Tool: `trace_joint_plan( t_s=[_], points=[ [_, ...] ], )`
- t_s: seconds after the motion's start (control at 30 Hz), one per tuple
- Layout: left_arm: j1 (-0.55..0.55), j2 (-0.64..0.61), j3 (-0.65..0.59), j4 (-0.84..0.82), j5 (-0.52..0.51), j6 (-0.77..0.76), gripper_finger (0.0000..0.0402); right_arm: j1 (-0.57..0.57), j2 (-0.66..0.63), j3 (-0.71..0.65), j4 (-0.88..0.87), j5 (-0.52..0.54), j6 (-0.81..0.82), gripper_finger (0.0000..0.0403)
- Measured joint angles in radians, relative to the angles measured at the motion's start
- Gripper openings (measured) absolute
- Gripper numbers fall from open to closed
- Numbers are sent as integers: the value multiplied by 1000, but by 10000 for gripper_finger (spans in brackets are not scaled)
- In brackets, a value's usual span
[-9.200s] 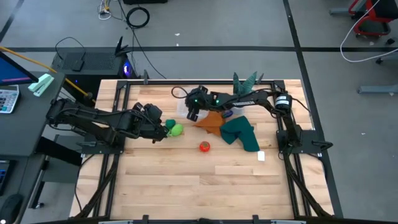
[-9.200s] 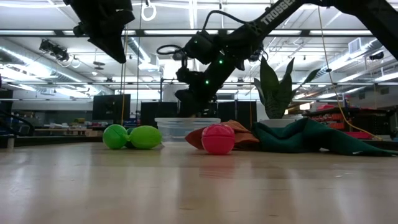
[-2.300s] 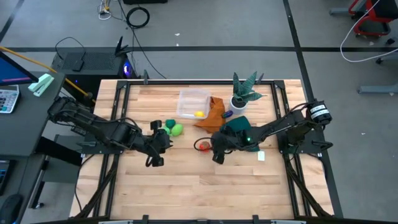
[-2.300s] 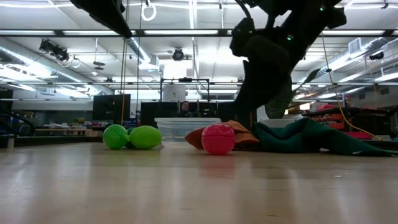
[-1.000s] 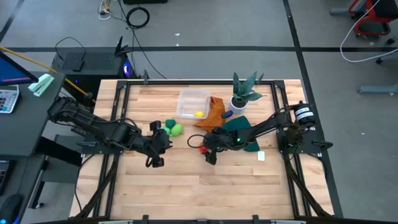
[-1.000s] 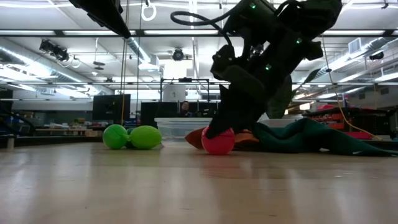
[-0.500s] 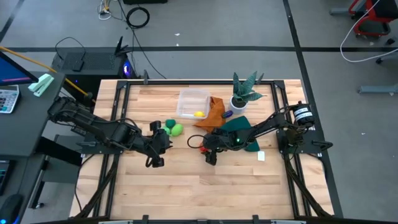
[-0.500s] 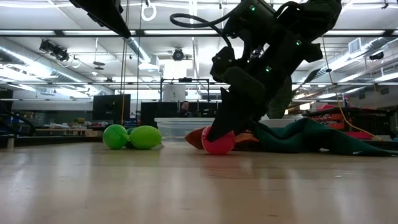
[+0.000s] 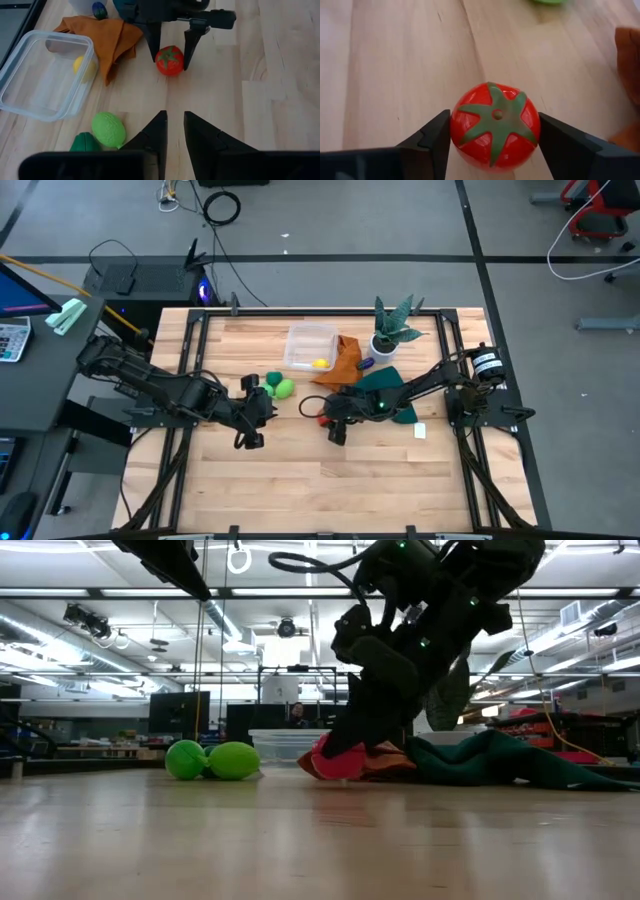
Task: Pick and placing Produce into tupperware
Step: Put the red tomato into the transparent container
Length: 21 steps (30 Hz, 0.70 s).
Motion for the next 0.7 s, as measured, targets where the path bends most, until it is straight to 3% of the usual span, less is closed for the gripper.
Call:
trace_joint_plan(
  t_s=[0.43, 0.7],
  points=[
    [0, 0, 0, 6, 0, -14, 74, -6, 0, 189, -197, 28, -122, 219],
    [0, -1, 0, 8, -1, -15, 70, -73, 0, 260, -249, 56, -183, 219]
  ],
)
